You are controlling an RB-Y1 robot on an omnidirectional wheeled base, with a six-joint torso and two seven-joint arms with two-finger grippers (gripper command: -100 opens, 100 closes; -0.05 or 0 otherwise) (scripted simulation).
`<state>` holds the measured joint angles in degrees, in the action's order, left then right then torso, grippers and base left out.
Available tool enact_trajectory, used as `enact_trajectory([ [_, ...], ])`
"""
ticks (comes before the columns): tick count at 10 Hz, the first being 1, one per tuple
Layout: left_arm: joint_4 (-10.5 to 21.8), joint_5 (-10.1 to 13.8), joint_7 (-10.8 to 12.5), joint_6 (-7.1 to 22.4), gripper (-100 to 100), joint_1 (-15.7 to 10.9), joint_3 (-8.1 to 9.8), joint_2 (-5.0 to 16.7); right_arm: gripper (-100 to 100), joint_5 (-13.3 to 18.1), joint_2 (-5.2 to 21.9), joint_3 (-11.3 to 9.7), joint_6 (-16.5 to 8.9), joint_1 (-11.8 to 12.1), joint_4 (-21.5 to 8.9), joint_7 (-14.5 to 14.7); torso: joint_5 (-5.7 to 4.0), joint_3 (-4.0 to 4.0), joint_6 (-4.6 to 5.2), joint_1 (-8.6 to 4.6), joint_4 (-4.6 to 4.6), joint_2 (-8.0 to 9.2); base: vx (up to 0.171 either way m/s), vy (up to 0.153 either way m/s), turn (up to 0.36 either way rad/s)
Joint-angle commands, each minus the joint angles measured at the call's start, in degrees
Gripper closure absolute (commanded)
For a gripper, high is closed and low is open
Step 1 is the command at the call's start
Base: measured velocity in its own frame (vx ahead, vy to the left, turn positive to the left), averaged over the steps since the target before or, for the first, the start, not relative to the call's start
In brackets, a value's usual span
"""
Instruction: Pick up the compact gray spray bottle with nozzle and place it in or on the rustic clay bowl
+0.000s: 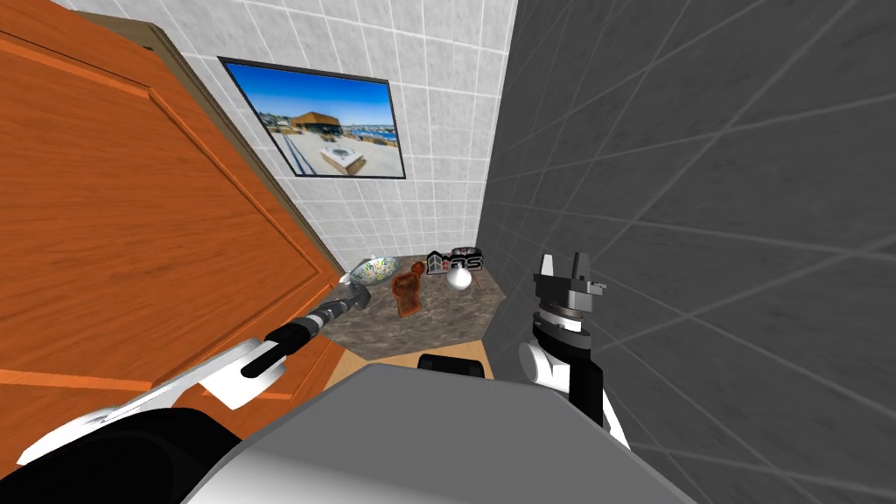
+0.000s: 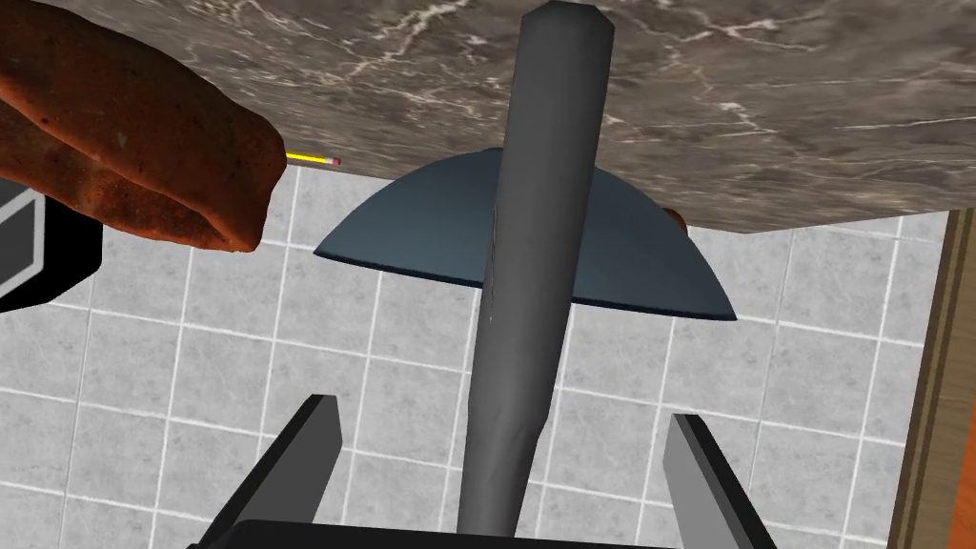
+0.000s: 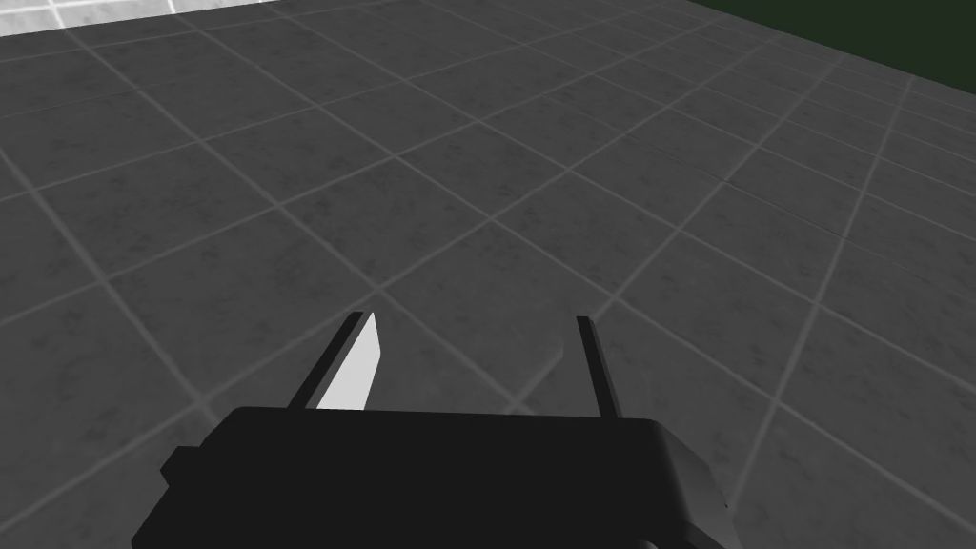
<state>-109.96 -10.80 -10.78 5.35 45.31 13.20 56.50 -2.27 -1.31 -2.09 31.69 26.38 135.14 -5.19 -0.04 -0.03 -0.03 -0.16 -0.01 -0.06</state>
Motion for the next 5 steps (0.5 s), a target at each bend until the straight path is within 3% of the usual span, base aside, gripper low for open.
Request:
enact_trajectory([
  [1, 0.73, -0.65, -0.45, 1.19, -100, 0.55, 0.25, 2.08, 0, 0.00, 0.00, 0.00, 0.00, 0.00, 0.00, 0.00, 0.00, 0.00, 0.00, 0.00, 0.00, 0.00, 0.027, -0.039, -0.062],
  [3, 1.50, -1.14, -0.75, 2.05, -100, 1.02, 0.54, 3.95, 0, 0.00, 0.00, 0.00, 0.00, 0.00, 0.00, 0.00, 0.00, 0.00, 0.00, 0.00, 0.00, 0.00, 0.024, -0.034, -0.054],
  [4, 0.88, -1.03, -0.68, 1.79, -100, 1.23, 0.63, 3.23, 0, 0.00, 0.00, 0.00, 0.00, 0.00, 0.00, 0.00, 0.01, 0.01, 0.00, 0.02, 0.00, 0.01, 0.008, -0.011, -0.008],
  [5, 0.92, -1.05, -0.71, 1.92, 0, 1.24, 0.65, 3.34, 0, 0.00, 0.00, 0.00, 0.00, 0.00, 0.00, 0.00, 0.02, 0.03, -0.02, 0.09, 0.01, 0.06, 0.000, 0.000, 0.000],
])
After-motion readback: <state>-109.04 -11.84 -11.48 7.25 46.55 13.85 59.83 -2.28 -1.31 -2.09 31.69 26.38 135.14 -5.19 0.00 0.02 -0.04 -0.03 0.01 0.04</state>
